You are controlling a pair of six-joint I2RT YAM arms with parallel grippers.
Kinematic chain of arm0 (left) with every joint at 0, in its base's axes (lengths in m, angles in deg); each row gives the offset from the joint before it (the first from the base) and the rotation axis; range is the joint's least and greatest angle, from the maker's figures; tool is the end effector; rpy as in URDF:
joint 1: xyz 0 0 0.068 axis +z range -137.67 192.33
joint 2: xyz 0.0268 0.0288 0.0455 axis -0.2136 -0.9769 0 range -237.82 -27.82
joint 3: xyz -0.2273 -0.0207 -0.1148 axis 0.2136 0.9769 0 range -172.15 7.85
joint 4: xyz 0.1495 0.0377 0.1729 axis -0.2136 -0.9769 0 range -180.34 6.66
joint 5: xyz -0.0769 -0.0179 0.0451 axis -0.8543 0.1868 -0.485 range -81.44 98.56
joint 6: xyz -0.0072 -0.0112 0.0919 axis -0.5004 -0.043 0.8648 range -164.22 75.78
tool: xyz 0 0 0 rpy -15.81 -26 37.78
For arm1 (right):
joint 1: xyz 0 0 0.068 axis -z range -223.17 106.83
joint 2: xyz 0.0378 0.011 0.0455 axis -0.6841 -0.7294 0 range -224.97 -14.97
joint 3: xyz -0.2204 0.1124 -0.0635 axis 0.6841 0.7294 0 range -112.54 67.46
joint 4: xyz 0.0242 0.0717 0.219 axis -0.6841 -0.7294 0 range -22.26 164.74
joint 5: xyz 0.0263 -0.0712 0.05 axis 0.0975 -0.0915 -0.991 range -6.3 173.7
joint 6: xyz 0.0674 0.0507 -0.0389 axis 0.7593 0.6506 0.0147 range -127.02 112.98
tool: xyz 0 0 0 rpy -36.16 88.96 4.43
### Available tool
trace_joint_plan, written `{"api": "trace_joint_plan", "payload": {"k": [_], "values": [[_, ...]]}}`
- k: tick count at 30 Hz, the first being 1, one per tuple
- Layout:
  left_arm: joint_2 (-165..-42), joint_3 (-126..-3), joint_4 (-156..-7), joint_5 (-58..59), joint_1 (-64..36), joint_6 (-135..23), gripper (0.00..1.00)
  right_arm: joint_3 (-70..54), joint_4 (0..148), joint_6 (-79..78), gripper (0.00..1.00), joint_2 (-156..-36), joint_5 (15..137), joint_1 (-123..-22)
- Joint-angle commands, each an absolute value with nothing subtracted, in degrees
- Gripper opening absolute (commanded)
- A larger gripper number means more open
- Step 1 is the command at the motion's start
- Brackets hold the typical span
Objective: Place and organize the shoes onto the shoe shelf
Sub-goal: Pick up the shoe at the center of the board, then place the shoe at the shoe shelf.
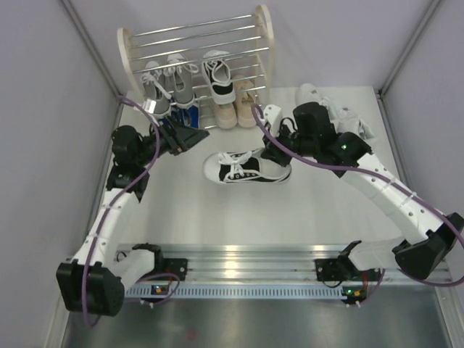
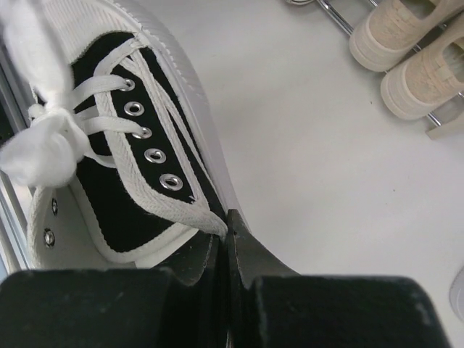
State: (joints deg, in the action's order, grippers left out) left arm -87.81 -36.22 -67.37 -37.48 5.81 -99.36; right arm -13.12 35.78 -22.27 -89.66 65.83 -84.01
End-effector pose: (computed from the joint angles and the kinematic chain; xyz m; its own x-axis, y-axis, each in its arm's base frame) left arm 0.2417 -0.0883 0.3260 -0.6510 -0.4988 -0.5721 0.4547 0.3472 -0.8202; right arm 0.2022 0.2087 0.3485 -0.1835 -0.4895 -0.8525 -0.8968 0.4385 -0.0588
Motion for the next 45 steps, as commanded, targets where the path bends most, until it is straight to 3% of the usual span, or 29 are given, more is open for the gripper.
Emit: {"api": "trace_joint_plan", "payload": {"k": [1, 6, 18, 25, 30, 45], "values": [[-81.79, -47.5, -90.98, -26.91, 7.41, -80.73, 0.9, -16.91, 38.88, -21.7, 0.0, -86.25, 63.57, -81.32], [-76.52, -53.41, -105.21, -12.72, 7.41, -68.85, 0.94, -18.76, 39.58, -21.35, 0.0, -87.12, 64.18, -78.68], [-57.01, -39.44, -108.83, -3.57, 7.41, -68.83, 0.95, -26.06, 45.29, -12.06, 0.0, -96.35, 81.38, -74.99], [-52.25, -37.59, -109.97, -3.04, 7.41, -69.36, 0.96, -33.0, 46.08, -8.26, 0.0, -103.12, 87.65, -75.25], [-52.08, -37.67, -110.06, -3.3, 7.41, -69.45, 0.96, -35.72, 48.19, -3.25, 0.0, -106.19, 99.93, -76.65], [-52.34, -37.85, -109.97, -3.92, 7.41, -69.97, 0.97, -40.2, 56.63, 2.11, 0.0, -114.01, 108.04, -78.32]]}}
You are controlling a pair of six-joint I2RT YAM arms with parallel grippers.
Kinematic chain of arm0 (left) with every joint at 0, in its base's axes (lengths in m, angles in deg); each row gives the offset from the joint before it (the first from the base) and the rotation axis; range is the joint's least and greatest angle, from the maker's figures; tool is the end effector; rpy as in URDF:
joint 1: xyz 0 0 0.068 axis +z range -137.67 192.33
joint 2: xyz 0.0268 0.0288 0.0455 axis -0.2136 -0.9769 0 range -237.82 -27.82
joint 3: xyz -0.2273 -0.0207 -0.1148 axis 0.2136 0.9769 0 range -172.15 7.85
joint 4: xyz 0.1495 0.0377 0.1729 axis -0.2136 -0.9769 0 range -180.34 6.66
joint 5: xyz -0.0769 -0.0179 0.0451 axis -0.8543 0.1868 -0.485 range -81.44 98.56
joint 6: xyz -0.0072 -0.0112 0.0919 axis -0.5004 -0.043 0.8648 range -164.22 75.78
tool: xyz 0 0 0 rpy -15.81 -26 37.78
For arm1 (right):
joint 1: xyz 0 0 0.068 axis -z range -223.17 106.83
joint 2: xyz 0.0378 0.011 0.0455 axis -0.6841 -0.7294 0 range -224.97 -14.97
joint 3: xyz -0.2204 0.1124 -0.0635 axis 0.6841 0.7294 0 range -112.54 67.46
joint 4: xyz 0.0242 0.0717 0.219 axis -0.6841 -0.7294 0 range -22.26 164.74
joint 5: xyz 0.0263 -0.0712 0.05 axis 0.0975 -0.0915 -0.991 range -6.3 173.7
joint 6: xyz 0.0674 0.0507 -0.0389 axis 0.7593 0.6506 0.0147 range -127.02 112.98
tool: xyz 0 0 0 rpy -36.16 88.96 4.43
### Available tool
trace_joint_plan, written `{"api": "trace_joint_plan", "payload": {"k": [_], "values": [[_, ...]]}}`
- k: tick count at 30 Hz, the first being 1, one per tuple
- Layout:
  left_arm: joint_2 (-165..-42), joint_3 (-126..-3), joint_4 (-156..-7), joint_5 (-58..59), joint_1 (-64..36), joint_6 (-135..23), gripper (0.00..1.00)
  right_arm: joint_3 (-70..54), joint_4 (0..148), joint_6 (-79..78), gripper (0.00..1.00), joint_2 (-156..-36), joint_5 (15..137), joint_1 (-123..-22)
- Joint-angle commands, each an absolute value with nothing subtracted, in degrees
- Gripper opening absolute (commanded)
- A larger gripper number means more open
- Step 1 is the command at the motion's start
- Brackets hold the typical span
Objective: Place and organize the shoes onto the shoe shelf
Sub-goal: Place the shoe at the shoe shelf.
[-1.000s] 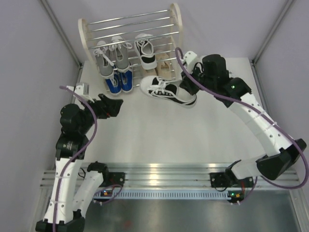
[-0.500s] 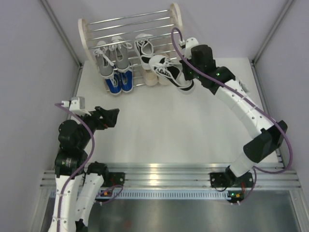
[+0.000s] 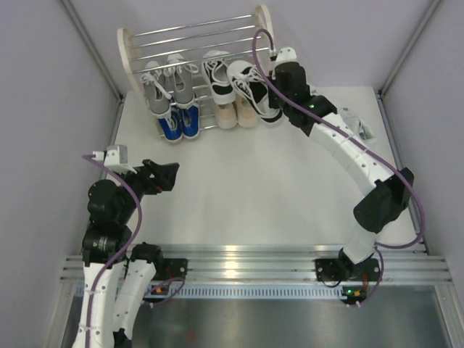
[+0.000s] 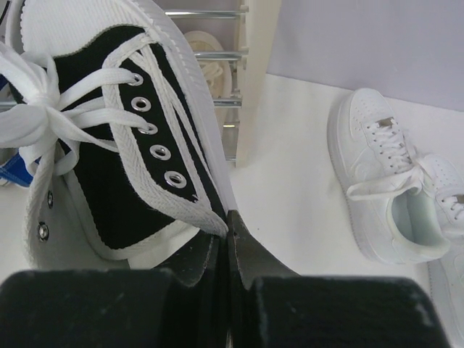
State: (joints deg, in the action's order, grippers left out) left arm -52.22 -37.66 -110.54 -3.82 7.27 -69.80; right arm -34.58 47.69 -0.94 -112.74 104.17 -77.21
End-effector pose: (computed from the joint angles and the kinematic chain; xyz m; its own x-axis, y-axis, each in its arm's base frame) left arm 0.1257 -0.0292 0.3313 -0.2242 -0.4035 -0.8871 0.2239 0.8646 -0.4498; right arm 0.3492 0.2007 0.3739 -0.3463 -0.1142 -0.9311 -0.2219 0.9744 -0.0370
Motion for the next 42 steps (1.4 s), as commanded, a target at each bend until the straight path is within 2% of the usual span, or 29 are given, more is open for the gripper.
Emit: {"api": "trace_joint_plan", "payload": {"k": [1, 9, 21, 38, 42], "values": [[-52.17, -37.94, -109.97, -4.09, 7.41, -69.97, 0.97, -41.51, 56.9, 2.46, 0.0, -114.72, 108.57, -78.41], [-52.34, -38.11, -109.88, -4.62, 7.41, -70.32, 0.97, -50.21, 59.53, 3.7, 0.0, -121.65, 112.43, -78.76], [-52.96, -38.55, -109.88, -5.06, 7.41, -70.94, 0.97, -56.11, 62.35, 5.89, 0.0, -130.36, 115.34, -79.38], [-53.48, -38.55, -109.62, -5.06, 7.41, -71.29, 0.97, -59.37, 62.26, 9.41, 0.0, -135.2, 119.12, -79.55], [-53.75, -38.38, -109.27, -4.97, 7.41, -71.64, 0.97, -60.51, 61.82, 10.64, 0.04, -137.13, 118.77, -79.38]]}}
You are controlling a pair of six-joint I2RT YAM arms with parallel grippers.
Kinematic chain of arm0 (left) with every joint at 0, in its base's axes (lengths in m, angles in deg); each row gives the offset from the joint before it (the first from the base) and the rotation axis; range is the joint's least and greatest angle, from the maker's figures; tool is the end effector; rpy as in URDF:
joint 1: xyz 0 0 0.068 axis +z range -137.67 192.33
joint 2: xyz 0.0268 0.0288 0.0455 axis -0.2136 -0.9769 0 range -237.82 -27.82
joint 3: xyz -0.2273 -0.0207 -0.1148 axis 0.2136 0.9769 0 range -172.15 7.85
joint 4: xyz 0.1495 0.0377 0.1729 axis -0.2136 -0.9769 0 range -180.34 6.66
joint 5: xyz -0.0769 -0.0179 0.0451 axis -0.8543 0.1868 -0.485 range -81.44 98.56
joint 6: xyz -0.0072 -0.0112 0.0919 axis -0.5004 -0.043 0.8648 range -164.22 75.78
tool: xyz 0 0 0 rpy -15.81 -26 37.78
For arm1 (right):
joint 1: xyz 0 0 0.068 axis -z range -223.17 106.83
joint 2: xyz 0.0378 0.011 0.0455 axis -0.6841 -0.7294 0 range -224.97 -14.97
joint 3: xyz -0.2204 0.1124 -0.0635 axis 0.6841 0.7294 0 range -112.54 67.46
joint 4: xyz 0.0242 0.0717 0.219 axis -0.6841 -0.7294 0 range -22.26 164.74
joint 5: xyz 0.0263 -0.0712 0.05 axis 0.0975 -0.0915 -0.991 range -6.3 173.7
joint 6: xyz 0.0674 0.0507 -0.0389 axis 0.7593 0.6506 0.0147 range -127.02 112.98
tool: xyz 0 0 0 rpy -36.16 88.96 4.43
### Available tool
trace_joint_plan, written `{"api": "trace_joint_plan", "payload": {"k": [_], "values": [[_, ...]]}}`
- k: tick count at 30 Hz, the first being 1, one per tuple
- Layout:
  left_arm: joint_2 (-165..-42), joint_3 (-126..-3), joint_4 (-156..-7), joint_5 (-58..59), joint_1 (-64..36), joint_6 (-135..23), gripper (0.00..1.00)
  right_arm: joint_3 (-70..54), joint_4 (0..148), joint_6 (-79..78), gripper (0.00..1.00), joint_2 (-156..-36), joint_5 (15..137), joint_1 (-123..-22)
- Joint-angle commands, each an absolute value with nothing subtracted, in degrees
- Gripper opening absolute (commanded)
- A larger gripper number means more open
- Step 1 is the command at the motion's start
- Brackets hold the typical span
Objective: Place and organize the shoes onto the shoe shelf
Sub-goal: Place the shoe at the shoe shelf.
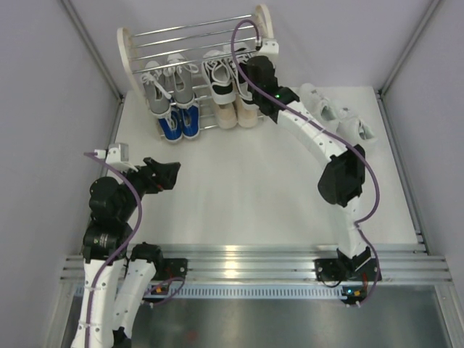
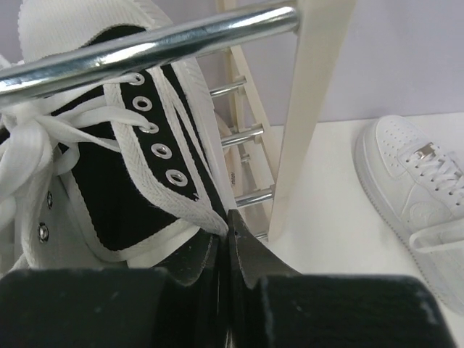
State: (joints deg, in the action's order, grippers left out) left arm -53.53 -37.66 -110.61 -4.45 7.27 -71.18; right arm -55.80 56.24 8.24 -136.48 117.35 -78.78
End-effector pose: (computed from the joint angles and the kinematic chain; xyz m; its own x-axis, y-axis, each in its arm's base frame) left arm 0.1303 -0.0305 0.3286 -0.2552 -0.4208 -0.8705 0.2163 0.8527 -0.4756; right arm 0.4311 0.2519 0.3482 -0.2401 0.0975 -0.9658 0.0101 0.9951 0.0980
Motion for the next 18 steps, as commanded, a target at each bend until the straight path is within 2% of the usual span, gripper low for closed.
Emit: {"api": "trace_joint_plan", "payload": {"k": [1, 5, 6, 7, 10, 11, 13, 14, 18], "values": [[-53.75, -38.38, -109.27, -4.88, 7.41, -71.73, 0.97, -60.77, 61.82, 10.99, 0.06, -137.4, 118.85, -79.38], [-53.84, -38.29, -109.09, -4.88, 7.5, -71.82, 0.97, -61.48, 61.91, 11.52, 0.13, -138.89, 118.77, -79.2], [-54.01, -38.38, -109.01, -4.88, 7.41, -71.73, 0.97, -61.83, 61.99, 11.43, 0.18, -139.33, 118.77, -79.11], [-54.1, -38.38, -109.09, -4.71, 7.41, -71.82, 0.97, -61.92, 62.0, 11.43, 0.27, -139.51, 118.77, -78.94], [-54.19, -38.55, -109.01, -4.71, 7.41, -71.82, 0.97, -62.36, 62.0, 11.52, 0.36, -139.95, 118.15, -78.5], [-54.19, -38.55, -109.01, -4.71, 7.41, -71.91, 0.97, -62.44, 62.26, 11.35, 0.45, -139.95, 117.63, -78.32], [-54.28, -38.47, -109.01, -4.62, 7.41, -71.91, 0.97, -62.36, 61.91, 11.26, 0.5, -139.69, 117.19, -78.23], [-54.19, -38.47, -109.01, -4.62, 7.41, -71.99, 0.97, -62.36, 61.82, 11.34, 0.58, -139.42, 116.14, -78.15], [-54.01, -38.55, -109.01, -4.71, 7.41, -72.08, 0.97, -59.72, 63.23, 10.03, 0.68, -136.44, 112.36, -78.06]]}}
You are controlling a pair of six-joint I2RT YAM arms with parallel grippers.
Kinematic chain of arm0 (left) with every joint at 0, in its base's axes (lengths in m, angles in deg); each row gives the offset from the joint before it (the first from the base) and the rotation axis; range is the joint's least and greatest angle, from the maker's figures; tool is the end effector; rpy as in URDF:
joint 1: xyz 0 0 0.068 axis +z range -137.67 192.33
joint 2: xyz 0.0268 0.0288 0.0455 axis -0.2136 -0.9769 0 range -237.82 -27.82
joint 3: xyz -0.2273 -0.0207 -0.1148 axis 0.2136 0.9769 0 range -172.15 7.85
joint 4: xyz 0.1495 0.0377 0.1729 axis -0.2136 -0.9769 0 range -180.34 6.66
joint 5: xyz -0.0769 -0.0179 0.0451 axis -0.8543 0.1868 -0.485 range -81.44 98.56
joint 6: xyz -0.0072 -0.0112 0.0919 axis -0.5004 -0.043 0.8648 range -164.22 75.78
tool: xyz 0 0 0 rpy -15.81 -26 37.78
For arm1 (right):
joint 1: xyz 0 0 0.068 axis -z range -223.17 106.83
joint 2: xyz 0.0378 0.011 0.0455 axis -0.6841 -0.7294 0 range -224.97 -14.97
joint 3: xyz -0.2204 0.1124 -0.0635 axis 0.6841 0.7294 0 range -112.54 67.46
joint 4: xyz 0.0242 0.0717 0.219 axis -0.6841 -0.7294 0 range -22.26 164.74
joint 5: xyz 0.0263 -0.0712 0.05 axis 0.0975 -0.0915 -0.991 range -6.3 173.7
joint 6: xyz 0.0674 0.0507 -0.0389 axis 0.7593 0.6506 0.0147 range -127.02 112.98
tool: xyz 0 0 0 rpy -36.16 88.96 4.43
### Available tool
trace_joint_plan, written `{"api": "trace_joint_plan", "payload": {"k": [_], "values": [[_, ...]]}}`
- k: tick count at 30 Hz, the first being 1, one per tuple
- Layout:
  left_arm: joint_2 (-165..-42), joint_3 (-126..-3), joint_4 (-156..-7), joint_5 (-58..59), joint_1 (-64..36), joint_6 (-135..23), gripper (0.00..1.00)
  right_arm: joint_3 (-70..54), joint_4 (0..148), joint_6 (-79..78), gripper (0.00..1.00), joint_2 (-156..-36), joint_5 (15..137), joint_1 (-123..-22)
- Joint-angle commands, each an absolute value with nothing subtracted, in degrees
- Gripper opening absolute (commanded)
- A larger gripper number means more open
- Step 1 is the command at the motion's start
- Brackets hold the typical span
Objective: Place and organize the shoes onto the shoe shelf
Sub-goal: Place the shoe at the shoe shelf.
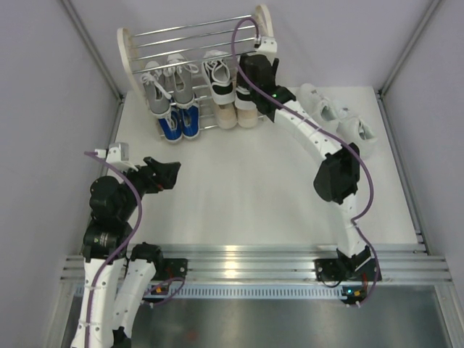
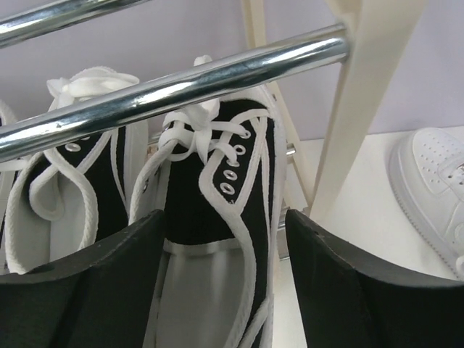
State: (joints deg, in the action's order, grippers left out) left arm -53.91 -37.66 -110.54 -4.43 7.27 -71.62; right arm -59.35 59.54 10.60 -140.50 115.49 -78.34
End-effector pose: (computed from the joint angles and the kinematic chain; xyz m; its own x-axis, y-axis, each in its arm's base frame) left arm 0.1317 -0.0306 0.3281 -0.2614 -0.4270 -0.8657 0.2114 0.8497 -0.4830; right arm 0.4466 0.2609 0.3435 -0.2092 0.1674 -0.9634 -0.0089 0.9849 0.1730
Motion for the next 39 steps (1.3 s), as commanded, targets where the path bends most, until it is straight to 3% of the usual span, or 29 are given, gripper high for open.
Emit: {"api": "trace_joint_plan", "payload": {"k": [1, 6, 10, 12, 18, 23, 26, 30, 39], "values": [[-54.1, -38.55, -109.01, -4.71, 7.41, -72.08, 0.97, -59.46, 63.23, 9.59, 0.69, -135.82, 111.83, -78.06], [-53.4, -38.55, -109.01, -5.15, 7.41, -72.17, 0.97, -55.07, 64.28, 7.22, 0.77, -130.11, 106.64, -77.97], [-52.96, -38.73, -109.09, -5.67, 7.41, -72.17, 0.97, -51.29, 66.04, 2.57, 0.88, -126.24, 103.3, -78.06], [-52.78, -38.82, -109.01, -5.94, 7.41, -72.43, 0.97, -49.18, 67.0, 1.07, 1.0, -124.31, 101.9, -78.06], [-51.99, -39.26, -109.09, -6.55, 7.41, -72.17, 0.97, -45.4, 65.44, -6.48, 0.99, -120.7, 94.71, -78.15], [-50.67, -39.78, -109.44, -6.29, 7.41, -70.77, 0.97, -37.67, 58.15, -37.83, 1.0, -114.47, 59.52, -76.31], [-49.53, -39.17, -109.53, -6.2, 7.41, -70.41, 0.97, -41.85, 38.9, -62.94, 0.99, -115.77, 50.58, -74.64], [-48.91, -37.77, -109.53, -6.46, 7.41, -69.89, 0.97, -38.45, 34.75, -85.37, 0.99, -114.46, 53.98, -73.58], [-46.89, -34.69, -109.44, -6.64, 7.41, -68.92, 0.97, -48.64, 30.72, -89.64, 0.99, -122.1, 57.95, -73.4]]}}
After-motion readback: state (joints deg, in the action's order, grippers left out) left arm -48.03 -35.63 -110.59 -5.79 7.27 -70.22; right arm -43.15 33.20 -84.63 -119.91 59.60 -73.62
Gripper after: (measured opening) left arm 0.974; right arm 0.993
